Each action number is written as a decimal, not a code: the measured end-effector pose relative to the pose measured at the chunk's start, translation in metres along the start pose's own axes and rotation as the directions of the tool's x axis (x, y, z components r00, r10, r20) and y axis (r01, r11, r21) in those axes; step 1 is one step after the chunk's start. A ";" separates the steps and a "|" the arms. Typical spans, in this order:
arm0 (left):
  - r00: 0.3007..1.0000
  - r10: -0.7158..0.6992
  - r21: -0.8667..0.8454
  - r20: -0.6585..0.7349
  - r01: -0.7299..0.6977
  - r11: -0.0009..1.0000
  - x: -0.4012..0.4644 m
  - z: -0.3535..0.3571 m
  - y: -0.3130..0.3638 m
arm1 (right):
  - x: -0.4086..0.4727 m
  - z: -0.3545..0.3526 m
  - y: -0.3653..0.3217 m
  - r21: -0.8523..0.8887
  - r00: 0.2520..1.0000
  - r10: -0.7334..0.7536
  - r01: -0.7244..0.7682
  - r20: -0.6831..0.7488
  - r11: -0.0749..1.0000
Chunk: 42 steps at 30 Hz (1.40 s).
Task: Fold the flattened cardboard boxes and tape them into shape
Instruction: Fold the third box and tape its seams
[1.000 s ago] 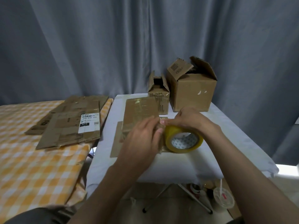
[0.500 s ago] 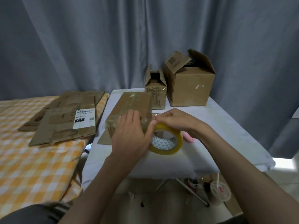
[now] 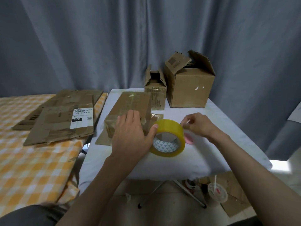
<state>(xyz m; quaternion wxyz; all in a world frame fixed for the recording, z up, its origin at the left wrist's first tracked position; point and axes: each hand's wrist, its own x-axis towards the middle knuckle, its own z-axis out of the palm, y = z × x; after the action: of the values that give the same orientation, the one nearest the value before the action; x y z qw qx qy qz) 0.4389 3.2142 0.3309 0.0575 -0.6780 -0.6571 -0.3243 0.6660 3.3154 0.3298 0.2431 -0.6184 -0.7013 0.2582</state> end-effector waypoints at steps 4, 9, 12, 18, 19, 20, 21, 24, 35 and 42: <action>0.999 0.009 -0.004 -0.047 -0.009 1.000 0.001 0.003 0.000 | -0.002 0.018 0.020 -0.111 0.994 0.039 -0.027 0.107 0.993; 0.996 -0.017 -0.002 -0.084 0.017 1.000 0.000 0.006 0.003 | -0.002 0.010 0.009 0.058 0.986 -0.107 0.115 -0.126 0.992; 0.994 -0.023 -0.006 -0.102 0.022 1.000 -0.001 0.006 0.004 | -0.011 -0.003 -0.021 0.277 0.937 -0.306 0.344 -0.169 0.897; 0.996 -0.028 -0.011 -0.088 0.027 1.000 -0.002 0.008 0.006 | -0.029 0.001 -0.062 0.165 0.746 -0.659 0.665 -0.097 0.728; 0.995 -0.023 -0.011 -0.092 0.022 1.000 -0.003 0.008 0.006 | -0.029 0.003 -0.064 0.143 0.725 -0.684 0.687 -0.080 0.712; 0.995 -0.019 -0.009 -0.096 0.018 1.000 -0.003 0.008 0.006 | -0.028 0.005 -0.066 0.129 0.711 -0.700 0.702 -0.064 0.701; 0.995 -0.015 -0.007 -0.098 0.014 1.000 -0.003 0.008 0.006 | -0.027 0.006 -0.068 0.107 0.696 -0.716 0.717 -0.054 0.689; 0.994 -0.004 -0.010 -0.112 0.003 1.000 -0.003 0.009 0.005 | -0.024 0.008 -0.073 0.047 0.655 -0.754 0.755 -0.044 0.654; 0.994 0.004 0.018 -0.107 -0.002 1.000 -0.003 0.010 0.002 | 0.018 0.014 -0.033 -0.200 0.945 -0.312 0.288 -0.098 0.936; 0.995 0.003 0.011 -0.101 -0.002 1.000 -0.004 0.009 0.002 | 0.013 0.019 -0.016 -0.294 0.970 0.070 0.002 0.235 0.956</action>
<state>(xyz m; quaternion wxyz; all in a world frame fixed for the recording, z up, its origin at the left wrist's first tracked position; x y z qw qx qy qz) 0.4440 3.2151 0.3225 0.0946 -0.6614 -0.6542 -0.3544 0.6397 3.3254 0.3266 0.0569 -0.6233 -0.7454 0.2294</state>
